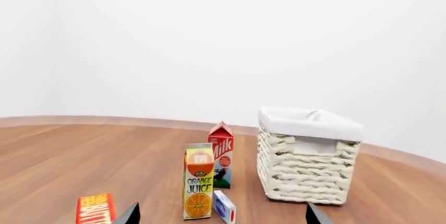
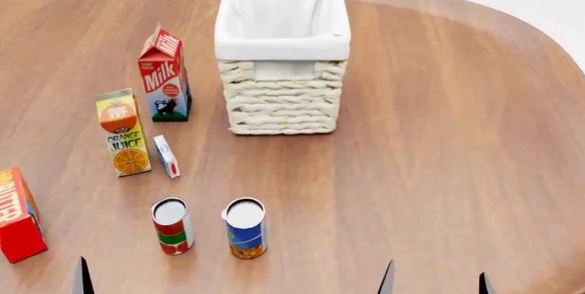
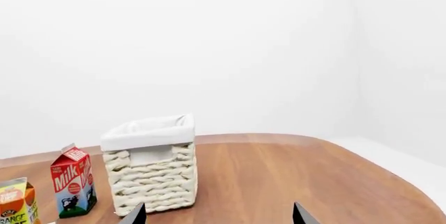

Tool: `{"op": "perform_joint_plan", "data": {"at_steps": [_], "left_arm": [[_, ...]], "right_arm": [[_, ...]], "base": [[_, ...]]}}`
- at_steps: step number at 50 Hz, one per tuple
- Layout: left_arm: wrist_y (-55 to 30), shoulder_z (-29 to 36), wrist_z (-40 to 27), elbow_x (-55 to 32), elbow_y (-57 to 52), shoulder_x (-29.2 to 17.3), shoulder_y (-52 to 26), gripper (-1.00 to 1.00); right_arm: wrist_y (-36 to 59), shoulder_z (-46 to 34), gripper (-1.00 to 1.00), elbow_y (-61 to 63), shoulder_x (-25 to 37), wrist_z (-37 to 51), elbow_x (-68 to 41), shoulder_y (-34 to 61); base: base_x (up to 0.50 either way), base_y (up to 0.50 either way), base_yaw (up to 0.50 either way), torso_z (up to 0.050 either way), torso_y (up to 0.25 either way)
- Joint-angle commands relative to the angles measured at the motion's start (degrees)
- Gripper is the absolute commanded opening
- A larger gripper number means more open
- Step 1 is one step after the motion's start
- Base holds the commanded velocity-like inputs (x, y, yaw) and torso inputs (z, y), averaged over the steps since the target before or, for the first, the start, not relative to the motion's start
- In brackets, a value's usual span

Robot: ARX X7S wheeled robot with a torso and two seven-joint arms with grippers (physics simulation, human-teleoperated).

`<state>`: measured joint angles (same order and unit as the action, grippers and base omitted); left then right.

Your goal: Pick up the alphabet soup, and put it in the basket.

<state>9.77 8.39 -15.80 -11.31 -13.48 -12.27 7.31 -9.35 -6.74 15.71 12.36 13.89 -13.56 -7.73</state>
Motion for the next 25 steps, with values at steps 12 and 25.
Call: {"op": "perform_joint_plan", "data": {"at_steps": [12, 25], "left_arm": [[-0.01, 0.59, -0.8, -0.22, -0.4, -0.57, 0.13, 1.0], [0.34, 0.83, -1.03, -0.51, -0.05, -0.89, -0.02, 1.0]], "right_arm": [[-0.01, -0.59, 1.0, -0.23, 0.54, 0.56, -0.6, 0.17], [-0.04, -0.81, 1.0, -0.22, 0.88, 0.95, -0.88, 0.2]], "base": [[0.21, 0.0, 0.0, 0.0, 0.0], [0.17, 0.0, 0.0, 0.0, 0.0]]}}
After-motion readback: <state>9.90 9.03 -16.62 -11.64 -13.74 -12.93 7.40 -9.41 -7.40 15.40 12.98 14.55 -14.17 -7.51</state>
